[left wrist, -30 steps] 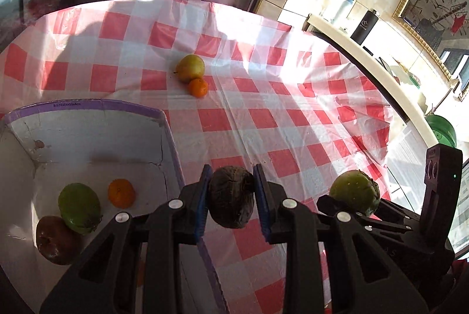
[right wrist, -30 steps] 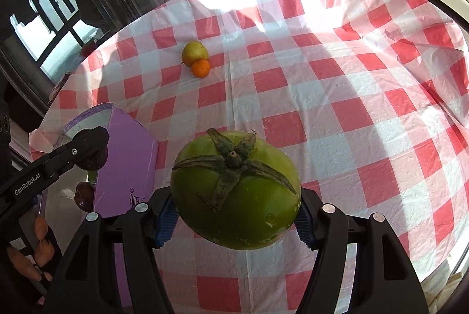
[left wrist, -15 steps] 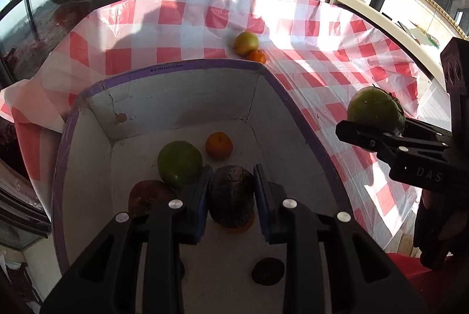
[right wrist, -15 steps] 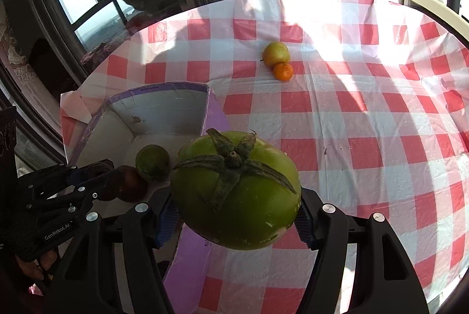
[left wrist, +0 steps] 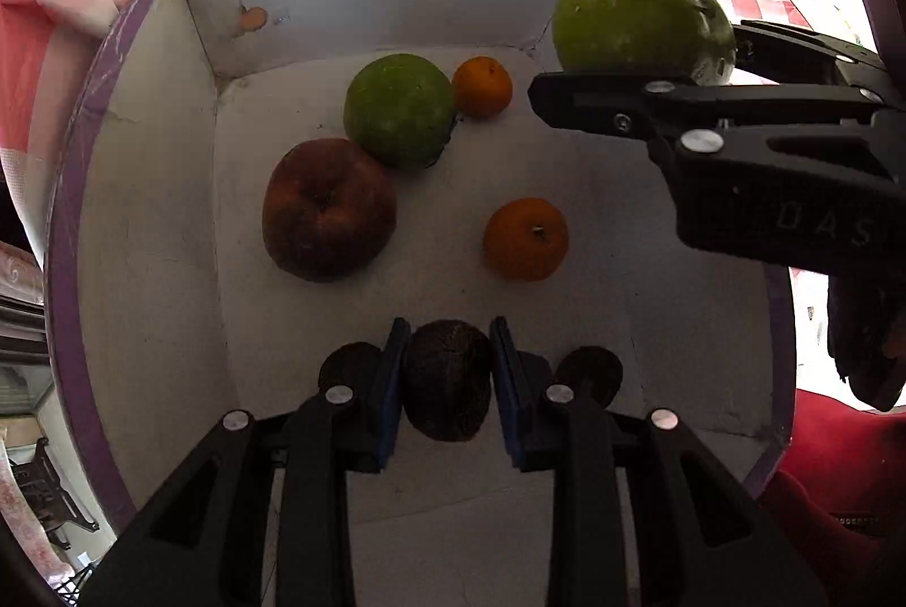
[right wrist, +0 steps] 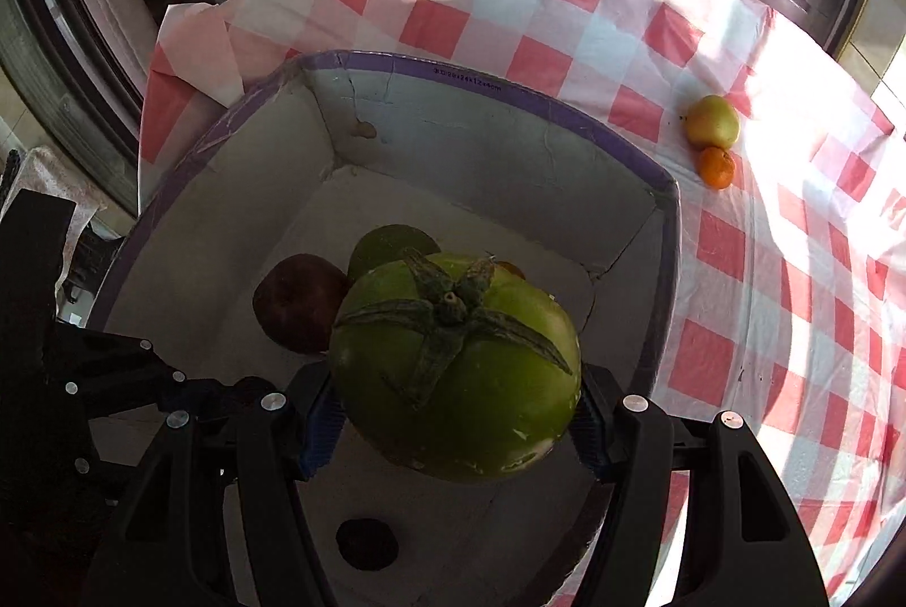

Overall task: Organize fruits
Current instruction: 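Open both grippers to drop the dried fruit and green tomato into the box, then move both grippers back toward the yellow pear and orange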

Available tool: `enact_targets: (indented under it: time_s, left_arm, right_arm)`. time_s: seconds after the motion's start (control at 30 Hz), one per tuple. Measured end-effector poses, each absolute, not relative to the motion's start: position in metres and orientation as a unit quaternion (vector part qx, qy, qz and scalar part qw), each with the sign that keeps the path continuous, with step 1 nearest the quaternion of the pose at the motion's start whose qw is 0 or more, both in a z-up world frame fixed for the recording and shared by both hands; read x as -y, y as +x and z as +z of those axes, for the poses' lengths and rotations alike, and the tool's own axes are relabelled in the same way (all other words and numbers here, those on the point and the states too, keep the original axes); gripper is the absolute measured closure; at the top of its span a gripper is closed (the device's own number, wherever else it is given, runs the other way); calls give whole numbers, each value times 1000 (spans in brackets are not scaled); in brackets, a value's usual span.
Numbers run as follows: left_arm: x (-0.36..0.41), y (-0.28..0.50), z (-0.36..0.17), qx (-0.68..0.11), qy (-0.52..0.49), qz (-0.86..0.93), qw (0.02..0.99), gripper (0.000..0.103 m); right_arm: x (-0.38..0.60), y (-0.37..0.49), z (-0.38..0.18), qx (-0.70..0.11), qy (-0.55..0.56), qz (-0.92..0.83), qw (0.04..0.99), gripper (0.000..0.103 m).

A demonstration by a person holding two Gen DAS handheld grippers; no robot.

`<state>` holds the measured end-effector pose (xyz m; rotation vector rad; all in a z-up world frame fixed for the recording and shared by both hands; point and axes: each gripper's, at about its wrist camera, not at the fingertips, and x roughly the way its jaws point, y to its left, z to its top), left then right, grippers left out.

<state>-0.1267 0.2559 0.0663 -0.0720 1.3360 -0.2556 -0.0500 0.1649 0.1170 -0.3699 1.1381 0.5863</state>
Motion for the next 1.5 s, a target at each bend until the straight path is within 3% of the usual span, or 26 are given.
enact_targets:
  time_s: [0.27,0.43,0.7,0.9,0.97,1.07,1.37,1.5]
  left_arm:
    - [-255,-131,50,-639,-19,-131,758,75]
    - [-260,-129,48,-643,-22,-127,755,75]
    - [-255,-128,42,-647,-32,-120,752,74]
    - [-255,-127,41,-644,-41,-123,754,68]
    - [-254,-125,42,-644,-40,-123,754,60]
    - [-256,-122,44,-644,-37,-117,755,44]
    - [-273,-122,58,-636,-44,-104,763,24]
    - [-278,-126,62,-633,-45,-96,767,24]
  right_arm:
    - [-202,-29,80,-580,-292,219,728,39]
    - [-223,-39,79,-542,-374,225,718,39]
    - [-228,-48,44,-583,-392,226,675,40]
    - [-224,-52,28,-594,-394,223,666,41]
    - [-223,-49,31,-591,-384,226,672,41]
    - [-220,-49,37,-580,-381,222,685,28]
    - [-207,-60,77,-538,-332,232,739,17]
    - [-193,-65,98,-524,-299,235,762,17]
